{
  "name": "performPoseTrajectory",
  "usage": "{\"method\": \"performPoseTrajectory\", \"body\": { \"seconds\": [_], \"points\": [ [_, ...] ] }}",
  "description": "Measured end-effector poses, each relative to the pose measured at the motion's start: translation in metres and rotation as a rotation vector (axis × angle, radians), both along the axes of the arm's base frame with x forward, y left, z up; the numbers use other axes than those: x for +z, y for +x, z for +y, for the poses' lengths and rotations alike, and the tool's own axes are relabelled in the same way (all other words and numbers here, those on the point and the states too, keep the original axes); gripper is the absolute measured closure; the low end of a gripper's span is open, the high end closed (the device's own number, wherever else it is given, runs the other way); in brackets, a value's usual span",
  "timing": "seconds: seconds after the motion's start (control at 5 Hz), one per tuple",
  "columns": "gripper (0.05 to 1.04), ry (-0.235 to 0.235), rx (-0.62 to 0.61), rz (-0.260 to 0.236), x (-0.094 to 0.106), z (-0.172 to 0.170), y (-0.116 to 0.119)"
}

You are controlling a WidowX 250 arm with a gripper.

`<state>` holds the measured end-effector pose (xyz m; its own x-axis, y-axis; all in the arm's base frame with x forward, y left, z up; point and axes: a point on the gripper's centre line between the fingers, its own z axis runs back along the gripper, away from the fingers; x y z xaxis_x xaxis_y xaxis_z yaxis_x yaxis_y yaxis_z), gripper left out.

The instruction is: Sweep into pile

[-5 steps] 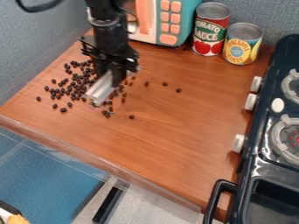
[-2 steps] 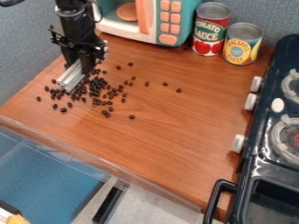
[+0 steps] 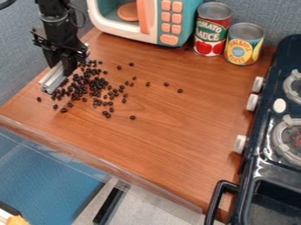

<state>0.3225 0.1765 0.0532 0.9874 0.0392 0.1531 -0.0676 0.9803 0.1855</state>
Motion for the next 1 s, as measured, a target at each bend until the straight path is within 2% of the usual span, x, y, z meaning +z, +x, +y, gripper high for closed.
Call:
{"method": "performPoseTrajectory", "body": {
  "seconds": [0.2, 0.4, 0.6, 0.8, 1.0],
  "points": [
    [0.714, 0.053, 0.036, -0.006, 0.002, 0.011, -0.001],
    [0.714, 0.073, 0.061, 0.007, -0.004, 0.017, -0.003],
    [0.714, 0.145, 0.096, 0.027, -0.011, 0.024, -0.004],
    [0.714, 0.243, 0.117, 0.052, -0.021, 0.022, 0.002],
    [0.714, 0.267, 0.122, 0.064, -0.021, 0.022, 0.002]
  ]
}}
